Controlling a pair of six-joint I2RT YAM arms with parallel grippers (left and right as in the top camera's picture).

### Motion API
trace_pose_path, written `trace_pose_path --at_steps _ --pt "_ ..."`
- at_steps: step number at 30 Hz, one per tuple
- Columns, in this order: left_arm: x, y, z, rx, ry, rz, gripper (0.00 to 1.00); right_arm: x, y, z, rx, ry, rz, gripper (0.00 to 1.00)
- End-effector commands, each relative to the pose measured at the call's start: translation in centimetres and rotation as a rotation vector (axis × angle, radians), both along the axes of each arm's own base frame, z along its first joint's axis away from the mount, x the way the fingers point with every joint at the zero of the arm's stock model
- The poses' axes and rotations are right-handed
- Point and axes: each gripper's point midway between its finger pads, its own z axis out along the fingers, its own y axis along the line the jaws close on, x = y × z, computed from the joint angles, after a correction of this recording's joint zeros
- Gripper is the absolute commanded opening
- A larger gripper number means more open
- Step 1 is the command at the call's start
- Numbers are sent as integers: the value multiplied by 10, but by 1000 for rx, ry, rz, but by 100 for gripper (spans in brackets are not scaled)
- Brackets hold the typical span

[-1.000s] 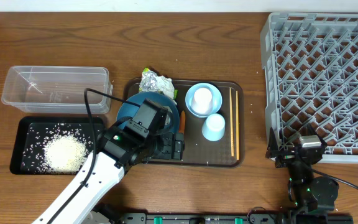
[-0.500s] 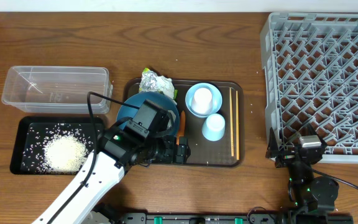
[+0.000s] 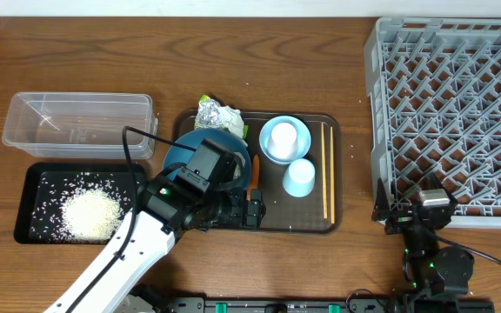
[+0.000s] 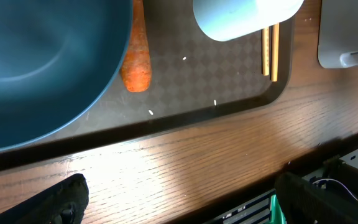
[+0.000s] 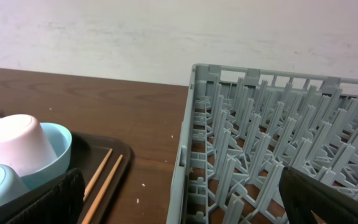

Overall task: Sort waste into correct bins and load items into the dishwasher rack
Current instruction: 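Set the blue bowl down on the tray and hold the left gripper, then swing the right gripper left over the light-blue cups on the tray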

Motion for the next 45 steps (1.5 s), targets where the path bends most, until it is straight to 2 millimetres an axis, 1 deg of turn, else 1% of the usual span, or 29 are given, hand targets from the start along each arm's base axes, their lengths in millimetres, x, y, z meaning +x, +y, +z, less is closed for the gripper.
trace_pose_path --at_steps 1,19,22,24,28,31,32,34,36,40,42,45 --pt "1 2 -3 14 1 9 99 0 -2 -1 -13 1 -6 99" --pt "1 2 -3 14 1 9 99 0 -1 0 -12 -4 -6 99" --pt "1 2 -3 14 1 9 99 -1 5 0 13 0 33 99" --pt "1 2 -3 14 1 9 99 -2 17 2 121 7 93 99" --pt "1 2 -3 14 1 9 99 -12 49 5 439 85 270 99" --pt "1 2 -3 14 1 9 99 -30 82 6 707 229 453 99" --pt "1 2 -3 14 1 9 99 -40 95 5 802 308 529 99" --pt "1 2 -3 14 1 9 99 -55 110 4 888 415 629 99" --pt "1 2 -3 14 1 9 99 -62 116 5 908 451 672 99" --pt "1 2 -3 14 1 9 99 -65 119 4 1052 546 658 99" --pt "1 2 -3 14 1 9 99 -66 120 7 1042 533 674 99" --pt "1 2 -3 14 1 9 99 -67 120 18 999 477 713 99"
